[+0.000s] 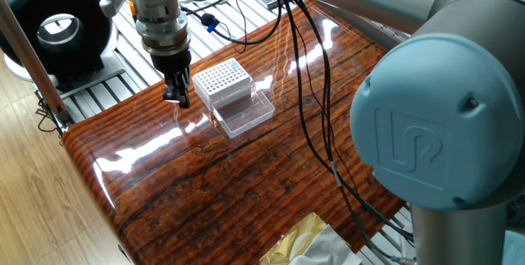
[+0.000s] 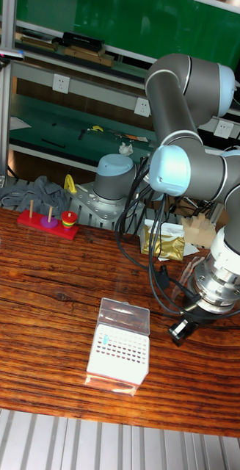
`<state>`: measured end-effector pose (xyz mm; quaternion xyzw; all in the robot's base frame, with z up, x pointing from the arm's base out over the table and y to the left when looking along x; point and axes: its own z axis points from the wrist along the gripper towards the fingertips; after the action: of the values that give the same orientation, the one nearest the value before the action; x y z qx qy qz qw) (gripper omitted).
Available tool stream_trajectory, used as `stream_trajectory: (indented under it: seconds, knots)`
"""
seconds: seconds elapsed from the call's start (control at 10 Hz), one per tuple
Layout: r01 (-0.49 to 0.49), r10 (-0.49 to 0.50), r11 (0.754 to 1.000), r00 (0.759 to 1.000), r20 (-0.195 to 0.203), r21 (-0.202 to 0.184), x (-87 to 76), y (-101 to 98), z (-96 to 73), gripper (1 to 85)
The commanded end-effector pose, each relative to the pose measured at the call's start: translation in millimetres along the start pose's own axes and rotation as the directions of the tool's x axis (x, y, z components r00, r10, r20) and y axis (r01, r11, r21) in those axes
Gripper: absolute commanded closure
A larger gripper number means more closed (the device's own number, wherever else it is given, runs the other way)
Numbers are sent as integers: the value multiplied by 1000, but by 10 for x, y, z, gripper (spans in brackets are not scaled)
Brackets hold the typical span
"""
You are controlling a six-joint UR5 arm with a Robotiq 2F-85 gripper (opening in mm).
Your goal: Insert a medium pipette tip into the holder for medium pipette tips
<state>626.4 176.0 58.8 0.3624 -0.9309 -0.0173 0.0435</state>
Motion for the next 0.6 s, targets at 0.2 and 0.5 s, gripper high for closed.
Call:
stream_trajectory:
  seconds: [0.2,0.5]
  knots:
    - [-77,77,997,997,7,-23,-40,78,-21,847]
    - [-114,115,991,993,14,-65,-76,195,-29,847]
